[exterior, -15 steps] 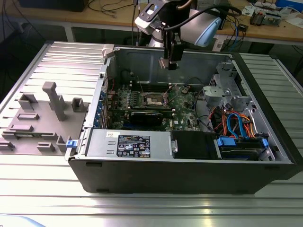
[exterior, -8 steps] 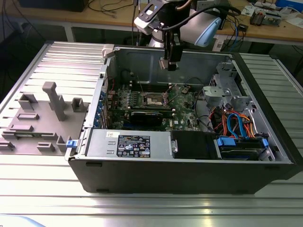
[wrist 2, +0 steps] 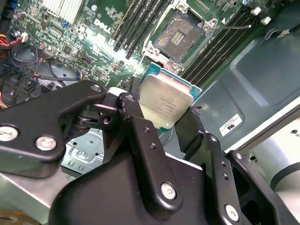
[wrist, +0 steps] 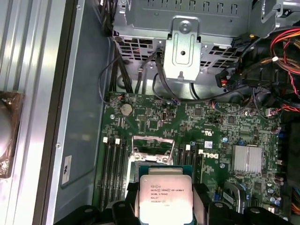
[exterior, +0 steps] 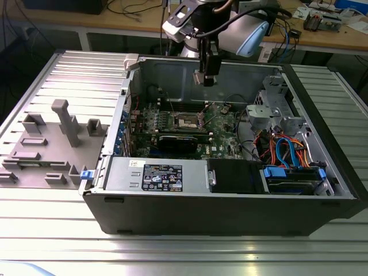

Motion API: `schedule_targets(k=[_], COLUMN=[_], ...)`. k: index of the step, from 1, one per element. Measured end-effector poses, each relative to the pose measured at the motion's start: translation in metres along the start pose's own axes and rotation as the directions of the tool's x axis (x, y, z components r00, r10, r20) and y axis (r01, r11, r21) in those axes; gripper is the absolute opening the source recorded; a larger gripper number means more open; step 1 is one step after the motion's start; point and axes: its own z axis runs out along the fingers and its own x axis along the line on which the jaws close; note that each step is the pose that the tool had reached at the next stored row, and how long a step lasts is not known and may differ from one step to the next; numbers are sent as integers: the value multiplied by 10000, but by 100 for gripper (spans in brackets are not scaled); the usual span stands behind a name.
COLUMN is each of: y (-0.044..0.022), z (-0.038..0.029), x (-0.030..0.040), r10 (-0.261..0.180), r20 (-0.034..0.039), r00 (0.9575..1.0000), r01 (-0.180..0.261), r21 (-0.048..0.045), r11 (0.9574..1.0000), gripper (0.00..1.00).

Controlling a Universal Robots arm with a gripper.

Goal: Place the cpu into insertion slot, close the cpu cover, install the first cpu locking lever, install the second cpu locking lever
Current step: 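Place the cpu into insertion slot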

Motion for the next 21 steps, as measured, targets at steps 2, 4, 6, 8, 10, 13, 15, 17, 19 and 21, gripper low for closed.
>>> schedule_targets(k=[2, 4, 6, 8, 10, 13, 15, 17, 19, 21], y=[0, 0, 0, 0, 0, 0, 0, -1, -4, -7], z=[3, 3, 4, 4, 4, 4, 4, 4, 11, 23], x=[0, 0, 1, 0, 1, 0, 1, 0, 1, 1], r10=[205, 314, 316, 317, 318, 318, 318, 322, 414, 565], r20=[18, 30, 28, 28, 28, 27, 28, 29, 37, 50], r00=[9998, 9995, 9995, 9995, 9995, 9995, 9995, 9995, 9991, 9984], r01=[-205, -314, -316, -317, -318, -318, -318, -322, -414, -565], r21=[2, 4, 4, 3, 3, 3, 3, 4, 2, 3], r11=[9998, 9995, 9995, 9995, 9995, 9995, 9995, 9995, 9991, 9984], gripper=[54, 54, 54, 54, 54, 54, 54, 54, 54, 54])
